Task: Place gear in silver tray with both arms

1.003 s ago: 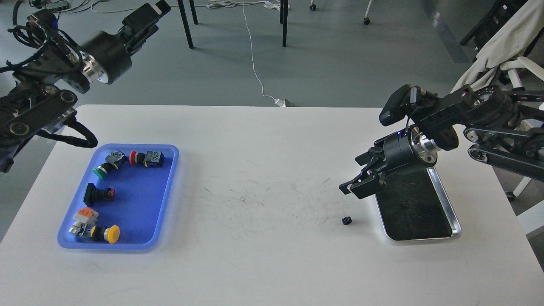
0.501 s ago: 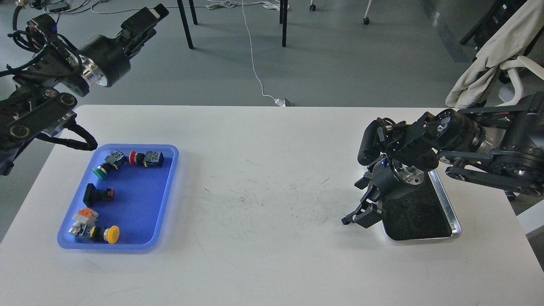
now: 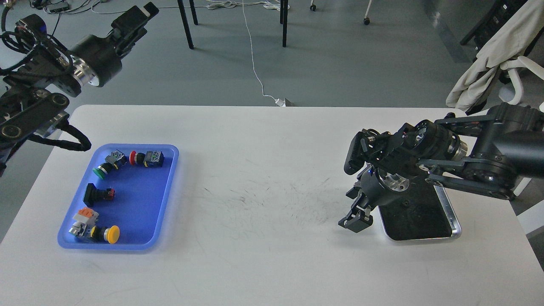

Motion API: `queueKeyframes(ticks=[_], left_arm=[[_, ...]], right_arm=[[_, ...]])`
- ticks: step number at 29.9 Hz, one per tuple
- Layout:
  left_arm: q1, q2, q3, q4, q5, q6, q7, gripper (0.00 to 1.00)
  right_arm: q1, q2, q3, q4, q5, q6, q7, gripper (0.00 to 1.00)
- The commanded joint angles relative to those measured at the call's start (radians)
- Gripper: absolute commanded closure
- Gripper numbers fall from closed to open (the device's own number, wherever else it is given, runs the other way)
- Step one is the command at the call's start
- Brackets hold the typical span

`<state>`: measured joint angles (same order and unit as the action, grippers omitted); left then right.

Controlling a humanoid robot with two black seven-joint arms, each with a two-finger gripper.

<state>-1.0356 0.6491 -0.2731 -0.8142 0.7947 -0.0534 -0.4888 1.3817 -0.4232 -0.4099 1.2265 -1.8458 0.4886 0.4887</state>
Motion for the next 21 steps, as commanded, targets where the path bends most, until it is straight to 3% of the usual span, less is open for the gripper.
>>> queueKeyframes(ticks=[1, 16, 21], left_arm=[[0.005, 0.003, 0.0, 0.0, -0.002, 0.0, 0.0, 0.15], [0.015, 0.0, 0.0, 0.007, -0.002, 0.001, 0.0, 0.15], [0.017, 0.001, 0.0, 0.007, -0.002, 0.001, 0.0, 0.15]], right_arm=[[-0.003, 0.006, -0.001, 0.001, 0.0, 0.0, 0.0, 0.21], [-0.02, -0.005, -0.047, 0.004, -0.006, 0.0, 0.0, 0.21], [-0.026, 0.004, -0.047, -0.009, -0.007, 0.0, 0.0, 0.34]])
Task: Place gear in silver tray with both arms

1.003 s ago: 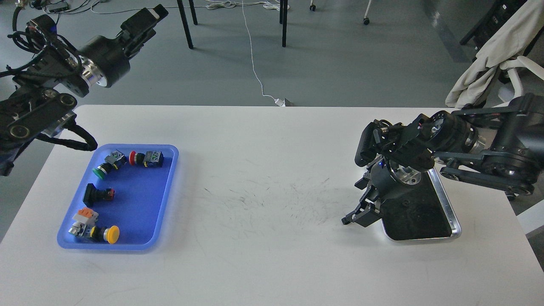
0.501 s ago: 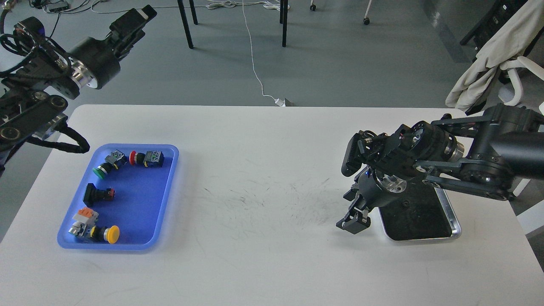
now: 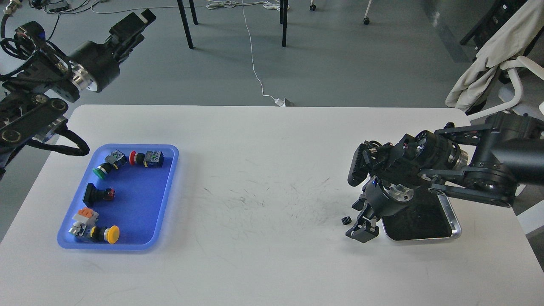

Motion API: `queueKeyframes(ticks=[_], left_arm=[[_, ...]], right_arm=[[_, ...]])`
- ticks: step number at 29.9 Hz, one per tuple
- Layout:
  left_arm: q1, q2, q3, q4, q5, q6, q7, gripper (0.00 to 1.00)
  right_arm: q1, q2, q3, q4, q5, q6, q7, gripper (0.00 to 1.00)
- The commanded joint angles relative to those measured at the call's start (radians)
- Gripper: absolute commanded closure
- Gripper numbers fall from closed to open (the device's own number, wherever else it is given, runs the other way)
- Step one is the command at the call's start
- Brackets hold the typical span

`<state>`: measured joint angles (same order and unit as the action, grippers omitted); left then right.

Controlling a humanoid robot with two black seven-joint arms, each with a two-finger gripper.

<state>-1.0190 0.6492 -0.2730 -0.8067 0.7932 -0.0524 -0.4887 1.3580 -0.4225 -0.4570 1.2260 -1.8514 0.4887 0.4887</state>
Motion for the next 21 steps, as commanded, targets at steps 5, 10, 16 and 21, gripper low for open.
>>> queueKeyframes(ticks=[5, 10, 16, 21], left_arm=[[0.0, 0.0, 0.0, 0.0, 0.0, 0.0, 0.0, 0.15], [0.0, 0.001, 0.0, 0.0, -0.003, 0.0, 0.0, 0.15], [0.005, 0.001, 0.0, 0.001, -0.012, 0.0, 0.0, 0.15], [0.008, 0.0, 0.0, 0.003, -0.014, 0.0, 0.0, 0.15]], right_arm=[[-0.013, 0.007, 0.001, -0.025, -0.002, 0.0, 0.0, 0.37], [-0.013, 0.017, 0.001, -0.026, -0.002, 0.0, 0.0, 0.44], [-0.013, 0.037, 0.004, -0.03, -0.002, 0.0, 0.0, 0.45], [-0.011, 0.051, 0.004, -0.028, -0.002, 0.0, 0.0, 0.49]])
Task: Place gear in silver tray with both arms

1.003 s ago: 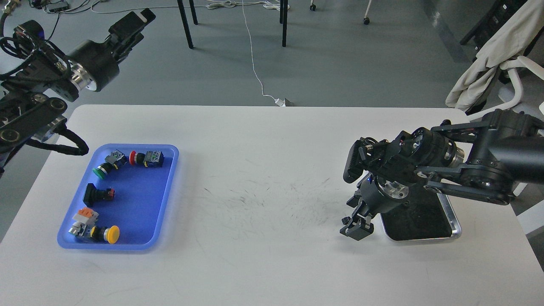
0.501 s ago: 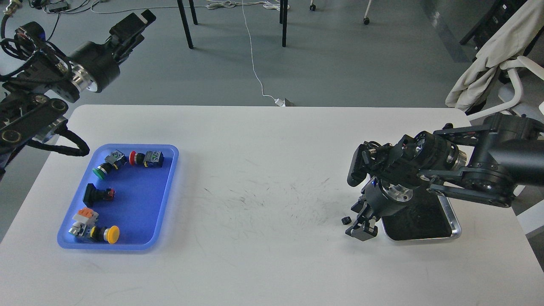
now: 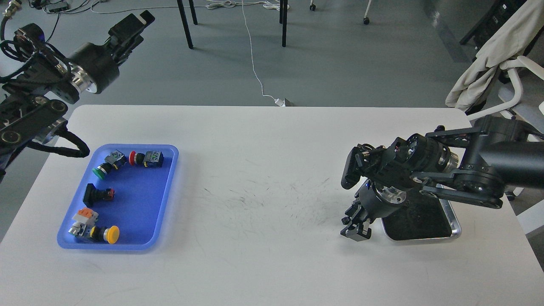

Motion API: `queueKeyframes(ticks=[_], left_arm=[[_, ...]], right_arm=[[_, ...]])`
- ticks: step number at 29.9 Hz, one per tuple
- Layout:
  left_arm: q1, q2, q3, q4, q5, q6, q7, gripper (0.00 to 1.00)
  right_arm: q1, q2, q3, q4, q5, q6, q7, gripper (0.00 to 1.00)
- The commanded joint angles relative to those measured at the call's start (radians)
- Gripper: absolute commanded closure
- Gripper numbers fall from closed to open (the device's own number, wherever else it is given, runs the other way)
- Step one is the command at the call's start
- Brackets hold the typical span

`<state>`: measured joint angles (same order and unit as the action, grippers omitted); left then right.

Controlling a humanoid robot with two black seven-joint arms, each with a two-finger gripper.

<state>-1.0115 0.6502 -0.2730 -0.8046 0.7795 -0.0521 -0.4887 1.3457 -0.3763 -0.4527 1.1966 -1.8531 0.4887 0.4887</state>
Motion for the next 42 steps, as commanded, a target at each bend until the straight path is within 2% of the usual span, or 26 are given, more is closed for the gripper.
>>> queueKeyframes(ticks=[1, 16, 19, 35, 38, 42], left_arm=[[0.001, -0.001, 0.0, 0.001, 0.0, 0.0, 0.0, 0.15], [0.002, 0.0, 0.0, 0.001, -0.002, 0.0, 0.0, 0.15], [0.002, 0.0, 0.0, 0.001, -0.002, 0.0, 0.0, 0.15], [0.002, 0.008, 0.0, 0.001, -0.012, -0.002, 0.0, 0.15], [0.002, 0.009, 0.0, 0.001, -0.017, -0.002, 0.0, 0.14], [0.002, 0.009, 0.0, 0.001, -0.02, -0.002, 0.0, 0.14]], right_arm=[[0.001, 0.007, 0.0, 0.001, 0.0, 0.0, 0.0, 0.5], [0.006, 0.007, -0.001, 0.003, 0.0, 0.0, 0.0, 0.55], [0.003, 0.01, -0.003, 0.003, 0.0, 0.0, 0.0, 0.59], [0.01, 0.071, 0.003, -0.035, 0.002, 0.0, 0.0, 0.59], [0.01, 0.076, 0.002, -0.035, 0.002, 0.0, 0.0, 0.65], [0.012, 0.076, 0.002, -0.032, 0.002, 0.0, 0.0, 0.65]])
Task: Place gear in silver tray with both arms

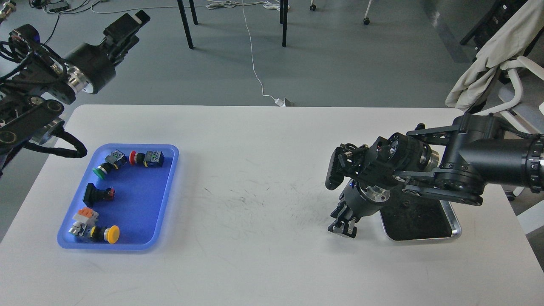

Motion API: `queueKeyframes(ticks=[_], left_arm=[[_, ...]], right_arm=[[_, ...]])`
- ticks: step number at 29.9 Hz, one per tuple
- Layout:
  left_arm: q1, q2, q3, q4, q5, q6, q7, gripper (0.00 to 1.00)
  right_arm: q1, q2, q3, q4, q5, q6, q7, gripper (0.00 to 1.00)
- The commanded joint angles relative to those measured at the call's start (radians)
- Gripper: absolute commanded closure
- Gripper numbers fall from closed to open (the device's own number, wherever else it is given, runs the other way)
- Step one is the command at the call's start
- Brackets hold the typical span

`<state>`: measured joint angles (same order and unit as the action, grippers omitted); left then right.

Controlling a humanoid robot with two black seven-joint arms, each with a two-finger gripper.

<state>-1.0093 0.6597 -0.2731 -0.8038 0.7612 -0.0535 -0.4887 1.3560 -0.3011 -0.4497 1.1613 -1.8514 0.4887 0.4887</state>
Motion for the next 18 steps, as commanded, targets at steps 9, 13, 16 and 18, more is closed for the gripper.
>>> queueKeyframes(ticks=[9, 13, 16, 18], left_arm=[[0.006, -0.002, 0.0, 0.0, -0.002, 0.0, 0.0, 0.14], [0.009, -0.002, 0.0, 0.001, -0.002, 0.001, 0.0, 0.14], [0.009, 0.0, 0.0, 0.003, -0.002, 0.001, 0.0, 0.14], [0.011, -0.002, 0.002, 0.011, -0.002, 0.0, 0.0, 0.14]], right_arm=[[0.025, -0.009, -0.009, 0.012, 0.003, 0.0, 0.0, 0.65], [0.028, -0.01, -0.01, 0.011, 0.001, 0.0, 0.0, 0.64], [0.031, -0.012, -0.012, 0.014, 0.003, 0.0, 0.0, 0.63], [0.031, -0.012, -0.01, 0.014, 0.003, 0.0, 0.0, 0.63]])
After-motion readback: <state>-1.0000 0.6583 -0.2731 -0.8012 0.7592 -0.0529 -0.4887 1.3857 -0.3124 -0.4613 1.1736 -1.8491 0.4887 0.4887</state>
